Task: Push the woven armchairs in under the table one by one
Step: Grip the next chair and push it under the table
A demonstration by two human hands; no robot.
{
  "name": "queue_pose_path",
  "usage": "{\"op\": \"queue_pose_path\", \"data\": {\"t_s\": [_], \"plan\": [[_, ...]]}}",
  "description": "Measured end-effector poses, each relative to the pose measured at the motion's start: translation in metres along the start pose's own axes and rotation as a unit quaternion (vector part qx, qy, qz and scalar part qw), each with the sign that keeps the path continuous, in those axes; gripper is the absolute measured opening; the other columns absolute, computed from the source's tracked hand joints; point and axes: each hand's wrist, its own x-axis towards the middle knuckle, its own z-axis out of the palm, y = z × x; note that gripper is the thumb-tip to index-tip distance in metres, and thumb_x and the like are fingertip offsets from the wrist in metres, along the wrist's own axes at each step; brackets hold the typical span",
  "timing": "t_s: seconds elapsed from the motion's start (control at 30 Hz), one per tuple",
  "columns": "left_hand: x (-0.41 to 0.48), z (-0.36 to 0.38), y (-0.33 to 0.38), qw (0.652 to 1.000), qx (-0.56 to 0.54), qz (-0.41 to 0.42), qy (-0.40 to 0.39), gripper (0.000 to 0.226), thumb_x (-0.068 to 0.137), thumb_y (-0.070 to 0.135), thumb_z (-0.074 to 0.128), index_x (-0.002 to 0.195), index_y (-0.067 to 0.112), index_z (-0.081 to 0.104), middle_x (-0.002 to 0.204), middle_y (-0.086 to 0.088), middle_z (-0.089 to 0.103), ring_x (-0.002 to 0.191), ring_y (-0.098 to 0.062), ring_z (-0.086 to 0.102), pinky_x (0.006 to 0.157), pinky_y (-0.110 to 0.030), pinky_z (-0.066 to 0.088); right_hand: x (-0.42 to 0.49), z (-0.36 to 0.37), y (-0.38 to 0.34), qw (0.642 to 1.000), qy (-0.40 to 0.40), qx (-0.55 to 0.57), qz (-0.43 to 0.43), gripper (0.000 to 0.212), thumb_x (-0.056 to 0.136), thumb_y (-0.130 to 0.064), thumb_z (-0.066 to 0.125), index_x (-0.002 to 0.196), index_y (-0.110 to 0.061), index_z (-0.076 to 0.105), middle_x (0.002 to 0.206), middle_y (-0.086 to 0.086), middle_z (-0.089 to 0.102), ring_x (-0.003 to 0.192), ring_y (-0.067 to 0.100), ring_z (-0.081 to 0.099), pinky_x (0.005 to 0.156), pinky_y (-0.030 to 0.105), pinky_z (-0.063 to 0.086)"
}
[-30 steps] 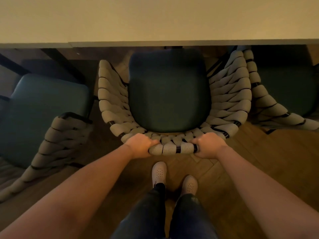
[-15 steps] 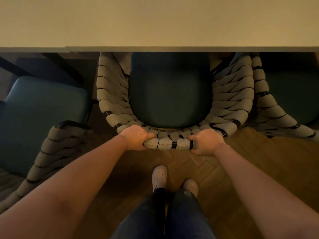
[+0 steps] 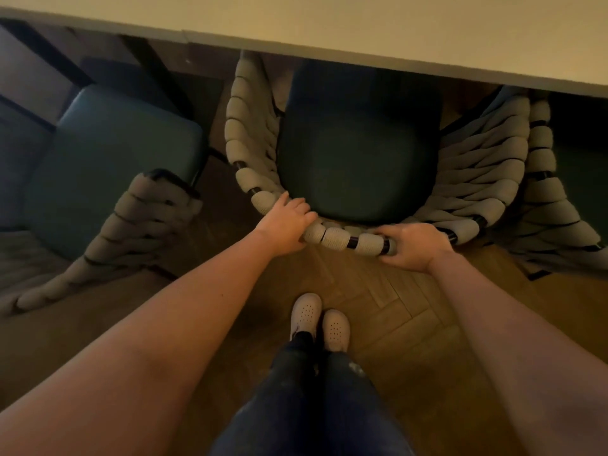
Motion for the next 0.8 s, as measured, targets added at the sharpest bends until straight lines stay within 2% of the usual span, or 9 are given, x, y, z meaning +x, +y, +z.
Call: {"op": "queue_pose_path", "data": {"t_s": [0.1, 0.23, 0.33, 0.43, 0.6, 0.73, 0.8], "plan": [[-0.025, 0.007, 0.011, 0.998, -0.034, -0.031, 0.045, 0.07, 0.091, 0.039, 0.06, 0.15, 0.022, 0.027, 0.159, -0.011, 0.019, 0.149, -0.028, 0.008, 0.121, -0.049, 0.004, -0.005, 0.002, -0.003, 1.0, 0.009, 0.02, -0.015, 0.062, 0.083, -0.055, 0.065, 0.138, -0.036, 0.043, 0.12, -0.007, 0.061, 0.106, 0.012, 0.058, 0.087, 0.031, 0.047], [-0.07, 0.022, 0.017, 0.987, -0.087, -0.078, 0.107, 0.074, 0.092, 0.035, 0.059, 0.154, 0.022, 0.02, 0.162, -0.013, 0.003, 0.149, -0.03, -0.004, 0.121, -0.047, -0.001, -0.012, 0.007, -0.022, 0.992, 0.112, 0.039, -0.049, 0.072, 0.084, -0.063, 0.056, 0.144, -0.027, 0.04, 0.136, 0.002, 0.051, 0.123, 0.021, 0.05, 0.099, 0.039, 0.047], [-0.107, 0.04, 0.006, 0.982, -0.1, -0.128, 0.1, 0.077, 0.093, 0.036, 0.058, 0.155, 0.023, 0.013, 0.162, -0.013, -0.005, 0.148, -0.029, -0.011, 0.118, -0.044, -0.009, -0.005, 0.011, -0.063, 0.979, 0.17, 0.034, -0.107, 0.073, 0.084, -0.065, 0.046, 0.143, -0.021, 0.042, 0.138, 0.009, 0.049, 0.126, 0.026, 0.047, 0.103, 0.044, 0.045], [-0.145, 0.063, -0.017, 0.97, -0.119, -0.192, 0.092, 0.081, 0.093, 0.037, 0.057, 0.155, 0.024, 0.007, 0.161, -0.012, -0.011, 0.147, -0.028, -0.016, 0.119, -0.043, -0.009, 0.012, 0.017, -0.122, 0.966, 0.195, 0.019, -0.169, 0.067, 0.087, -0.057, 0.05, 0.142, -0.018, 0.044, 0.141, 0.012, 0.046, 0.13, 0.028, 0.044, 0.108, 0.046, 0.039], [-0.224, 0.103, -0.077, 0.943, -0.138, -0.281, 0.115, 0.086, 0.088, 0.037, 0.064, 0.155, 0.022, 0.012, 0.161, -0.014, -0.005, 0.148, -0.028, -0.01, 0.119, -0.045, -0.006, 0.055, 0.029, -0.245, 0.955, 0.167, -0.018, -0.243, 0.07, 0.086, -0.054, 0.054, 0.144, -0.018, 0.041, 0.145, 0.014, 0.043, 0.135, 0.03, 0.04, 0.113, 0.046, 0.034], [-0.31, 0.148, -0.146, 0.938, -0.11, -0.299, 0.14, 0.097, 0.07, 0.04, 0.081, 0.15, 0.015, 0.031, 0.157, -0.021, 0.02, 0.146, -0.037, 0.016, 0.117, -0.055, 0.014, 0.091, 0.042, -0.361, 0.943, 0.161, -0.049, -0.287, 0.073, 0.087, -0.051, 0.06, 0.146, -0.014, 0.039, 0.147, 0.015, 0.041, 0.138, 0.03, 0.037, 0.117, 0.039, 0.019], [-0.351, 0.17, -0.18, 0.94, -0.098, -0.299, 0.129, 0.107, 0.06, 0.043, 0.086, 0.148, 0.013, 0.034, 0.154, -0.023, 0.028, 0.143, -0.04, 0.026, 0.114, -0.058, 0.021, 0.106, 0.052, -0.412, 0.944, 0.162, -0.047, -0.282, 0.076, 0.086, -0.051, 0.062, 0.147, -0.012, 0.037, 0.149, 0.016, 0.039, 0.14, 0.031, 0.034, 0.118, 0.04, 0.017]]}}
